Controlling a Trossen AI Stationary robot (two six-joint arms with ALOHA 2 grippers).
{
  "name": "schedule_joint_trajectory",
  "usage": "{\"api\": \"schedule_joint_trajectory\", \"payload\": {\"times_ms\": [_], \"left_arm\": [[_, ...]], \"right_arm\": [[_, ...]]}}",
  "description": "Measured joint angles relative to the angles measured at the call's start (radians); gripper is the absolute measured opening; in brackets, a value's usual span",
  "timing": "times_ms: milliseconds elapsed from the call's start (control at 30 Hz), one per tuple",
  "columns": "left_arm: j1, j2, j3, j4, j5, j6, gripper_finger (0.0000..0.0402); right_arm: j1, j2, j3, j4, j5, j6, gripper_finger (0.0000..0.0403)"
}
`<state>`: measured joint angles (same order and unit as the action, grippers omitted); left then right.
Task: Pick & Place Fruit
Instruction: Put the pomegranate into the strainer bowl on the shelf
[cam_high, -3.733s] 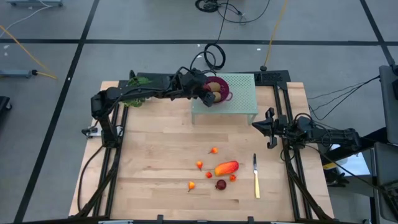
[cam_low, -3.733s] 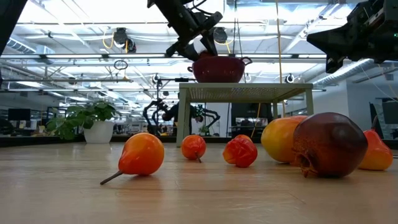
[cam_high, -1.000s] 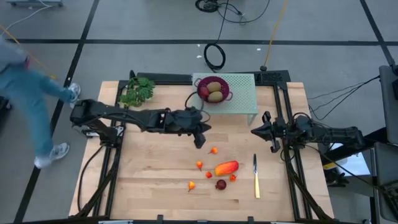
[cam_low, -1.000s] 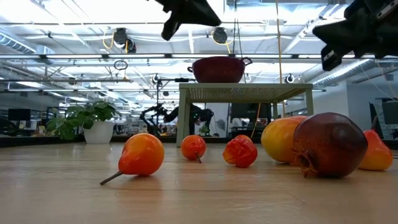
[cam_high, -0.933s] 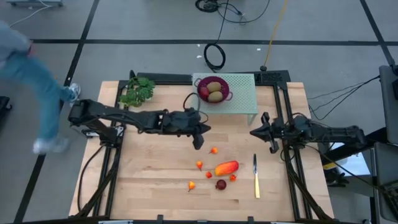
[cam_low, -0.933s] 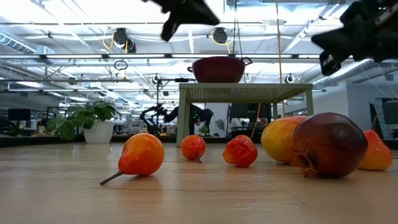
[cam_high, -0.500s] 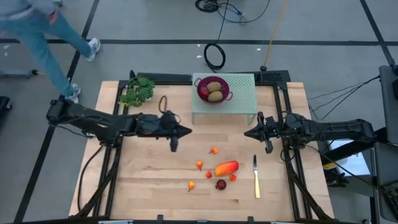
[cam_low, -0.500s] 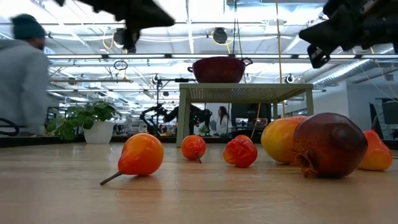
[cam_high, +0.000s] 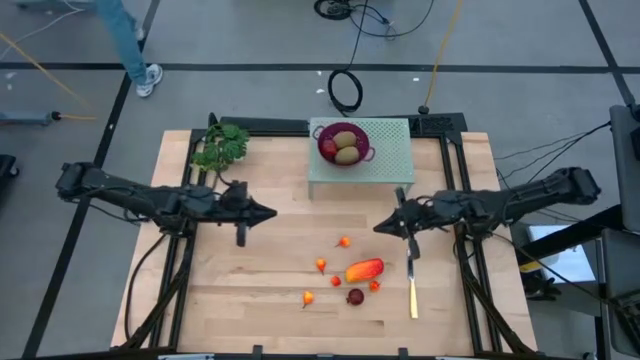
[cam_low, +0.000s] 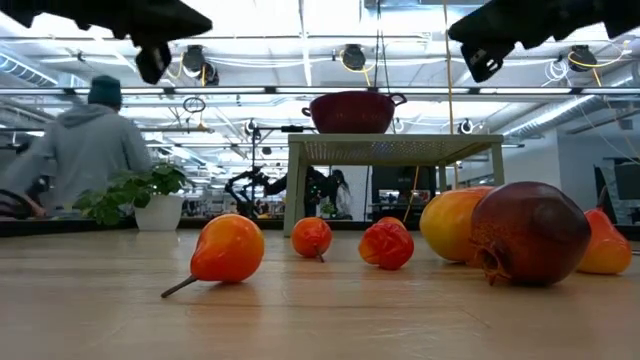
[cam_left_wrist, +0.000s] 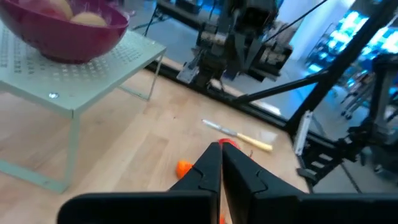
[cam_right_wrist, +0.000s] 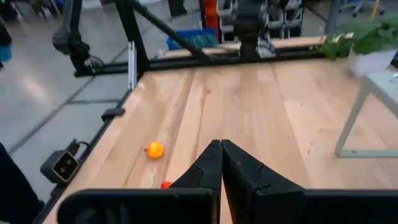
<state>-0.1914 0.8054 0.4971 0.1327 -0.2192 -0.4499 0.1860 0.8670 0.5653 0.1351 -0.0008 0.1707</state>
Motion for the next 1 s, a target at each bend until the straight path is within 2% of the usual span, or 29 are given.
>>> {"api": "schedule_joint_trajectory", "payload": {"times_ms": [133, 300, 600, 800, 1000], "left_arm": [[-0.023, -0.106, -0.054, 0.002, 0.000, 0.019, 0.0002], [-0.048, -0.210, -0.110, -0.018, -0.017, 0.038, 0.0016], [-0.067, -0.319, -0.150, -0.110, -0.026, 0.053, 0.0003], [-0.067, -0.341, -0.151, -0.158, -0.012, 0.052, 0.0016], [-0.067, -0.342, -0.151, -0.160, 0.003, 0.053, 0.0019]], "right_arm": [[0.072, 0.099, 0.080, -0.036, 0.069, 0.000, 0.0004], [0.156, 0.218, 0.175, -0.068, 0.137, -0.001, 0.0004], [0.263, 0.426, 0.380, -0.262, 0.130, 0.077, 0.0004], [0.319, 0.555, 0.520, -0.434, 0.053, 0.146, 0.0004], [0.363, 0.667, 0.645, -0.538, 0.048, 0.166, 0.0004]]}}
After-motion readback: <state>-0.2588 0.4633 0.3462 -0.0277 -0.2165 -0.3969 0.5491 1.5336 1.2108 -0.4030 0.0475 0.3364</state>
